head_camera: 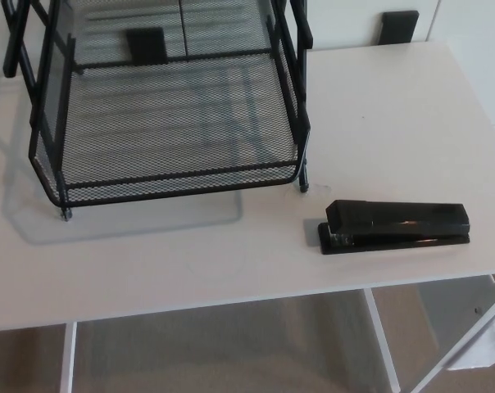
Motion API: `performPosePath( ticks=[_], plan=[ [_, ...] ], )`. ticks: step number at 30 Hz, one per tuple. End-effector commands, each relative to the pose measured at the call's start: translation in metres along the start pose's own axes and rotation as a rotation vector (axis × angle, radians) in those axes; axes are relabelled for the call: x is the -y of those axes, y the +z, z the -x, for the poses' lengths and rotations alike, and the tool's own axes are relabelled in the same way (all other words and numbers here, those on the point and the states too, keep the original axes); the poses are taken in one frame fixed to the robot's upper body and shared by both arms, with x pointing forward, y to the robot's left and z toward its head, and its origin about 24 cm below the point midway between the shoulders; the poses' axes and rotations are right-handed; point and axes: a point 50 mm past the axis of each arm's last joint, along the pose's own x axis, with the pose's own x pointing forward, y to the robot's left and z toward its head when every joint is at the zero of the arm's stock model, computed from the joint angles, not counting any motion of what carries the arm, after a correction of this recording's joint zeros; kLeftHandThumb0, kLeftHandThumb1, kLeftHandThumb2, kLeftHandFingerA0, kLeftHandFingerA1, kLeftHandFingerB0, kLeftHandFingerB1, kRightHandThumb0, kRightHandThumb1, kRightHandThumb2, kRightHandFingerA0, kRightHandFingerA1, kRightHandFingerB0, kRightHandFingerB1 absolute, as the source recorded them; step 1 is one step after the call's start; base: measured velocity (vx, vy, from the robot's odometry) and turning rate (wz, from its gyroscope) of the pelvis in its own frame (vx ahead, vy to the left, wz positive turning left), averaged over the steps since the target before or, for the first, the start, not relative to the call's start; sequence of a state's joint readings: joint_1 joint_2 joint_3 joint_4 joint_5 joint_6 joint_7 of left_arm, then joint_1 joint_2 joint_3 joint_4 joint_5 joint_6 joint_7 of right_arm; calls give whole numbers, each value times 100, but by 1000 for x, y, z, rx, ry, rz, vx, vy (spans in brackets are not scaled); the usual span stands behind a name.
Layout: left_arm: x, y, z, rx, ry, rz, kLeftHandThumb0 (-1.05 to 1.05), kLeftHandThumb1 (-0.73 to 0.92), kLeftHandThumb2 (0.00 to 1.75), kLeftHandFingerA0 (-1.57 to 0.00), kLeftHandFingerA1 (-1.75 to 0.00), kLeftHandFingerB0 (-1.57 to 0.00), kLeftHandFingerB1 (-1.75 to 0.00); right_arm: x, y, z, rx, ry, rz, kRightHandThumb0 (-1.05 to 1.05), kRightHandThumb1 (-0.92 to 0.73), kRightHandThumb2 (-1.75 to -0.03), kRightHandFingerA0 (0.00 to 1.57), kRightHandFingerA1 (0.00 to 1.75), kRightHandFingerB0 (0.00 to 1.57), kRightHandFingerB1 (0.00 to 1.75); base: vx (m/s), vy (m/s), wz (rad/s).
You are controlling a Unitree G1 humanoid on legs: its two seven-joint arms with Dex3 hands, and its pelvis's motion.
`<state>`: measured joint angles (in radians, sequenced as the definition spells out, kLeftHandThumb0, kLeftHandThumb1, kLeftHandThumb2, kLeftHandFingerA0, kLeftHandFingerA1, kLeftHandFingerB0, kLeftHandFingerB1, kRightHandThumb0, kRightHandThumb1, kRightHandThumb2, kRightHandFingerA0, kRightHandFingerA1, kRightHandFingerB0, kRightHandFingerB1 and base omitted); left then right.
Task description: The robot walks towards a desk on which a file tray is kept in the middle and a stapler is kept to its right. The robot lifts the stapler using its right hand and places it on the file tray.
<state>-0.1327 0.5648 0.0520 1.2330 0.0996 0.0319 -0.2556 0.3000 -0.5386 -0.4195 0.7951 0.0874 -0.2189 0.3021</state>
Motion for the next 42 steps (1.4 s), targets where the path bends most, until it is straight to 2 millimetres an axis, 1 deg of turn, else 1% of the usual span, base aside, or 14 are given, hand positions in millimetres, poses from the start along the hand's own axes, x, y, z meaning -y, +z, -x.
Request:
performPosePath(
  ticks=[1,2,4,5,6,12,14,16,21,24,25,37,39,42],
  plan=[
    [-5,2,0,-16,20,10,-69,45,123,-102,-121,-39,-85,36,76,-5,292,-183,-33,-60,-72,-64,20,41,5,19,0,0,0],
    [-5,3,0,-18,22,20,-85,39,116,-55,-99,-44,-90,42,99,-4,356,-196,-4,-60,-71,-67,17,43,2,17,0,0,0],
    [-6,3,1,-13,20,10,-70,47,124,-62,-99,-29,-80,48,122,-2,419,-211,7,-62,-75,-63,19,46,0,26,0,0,0],
    [-7,3,1,0,39,-5,-85,41,110,-78,-132,-73,-130,56,159,1,529,-196,35,-74,-56,-93,19,63,0,41,0,0,0],
    [-8,3,2,16,44,-21,-87,37,118,-78,-114,-85,-115,58,176,3,543,-183,81,-79,-56,-93,21,68,0,47,0,0,0],
    [-7,-1,1,1,49,14,-85,38,116,-52,-95,-45,-86,35,267,13,711,-57,104,-62,-67,-62,23,46,6,17,0,0,0],
    [-6,0,1,1,51,39,-63,41,119,-37,-83,-20,-71,27,281,15,723,-21,116,-67,-49,-87,17,51,0,18,0,0,0],
    [-7,0,1,-8,53,41,-85,39,115,-60,-100,-43,-87,7,300,16,784,51,181,-59,-64,-59,24,40,1,24,0,0,0],
    [-9,3,1,-13,42,3,-85,40,116,-60,-99,-46,-88,-42,335,17,773,245,345,-66,-46,-83,19,47,3,25,0,0,0],
    [-6,7,0,0,30,-38,-71,47,124,-61,-96,-30,-77,-66,347,16,720,301,507,-62,-58,-61,21,34,8,20,0,0,0],
    [-6,8,0,3,22,-25,-69,46,124,-60,-96,-29,-77,-78,352,16,715,343,541,-35,-35,-93,0,49,0,51,0,0,0],
    [-1,4,-1,-3,15,6,-71,45,123,-54,-93,-32,-79,-132,353,-2,627,413,725,-65,-42,-77,19,47,6,37,0,0,0],
    [-1,4,-1,2,11,-2,-87,37,115,-87,-116,-61,-98,-141,350,-8,602,434,746,-68,-43,-79,18,48,6,38,0,0,0],
    [-1,5,-1,0,8,15,-68,43,122,-76,-104,-28,-77,-147,346,-13,580,429,788,-73,-46,-81,20,48,7,38,0,0,0]
  ],
)
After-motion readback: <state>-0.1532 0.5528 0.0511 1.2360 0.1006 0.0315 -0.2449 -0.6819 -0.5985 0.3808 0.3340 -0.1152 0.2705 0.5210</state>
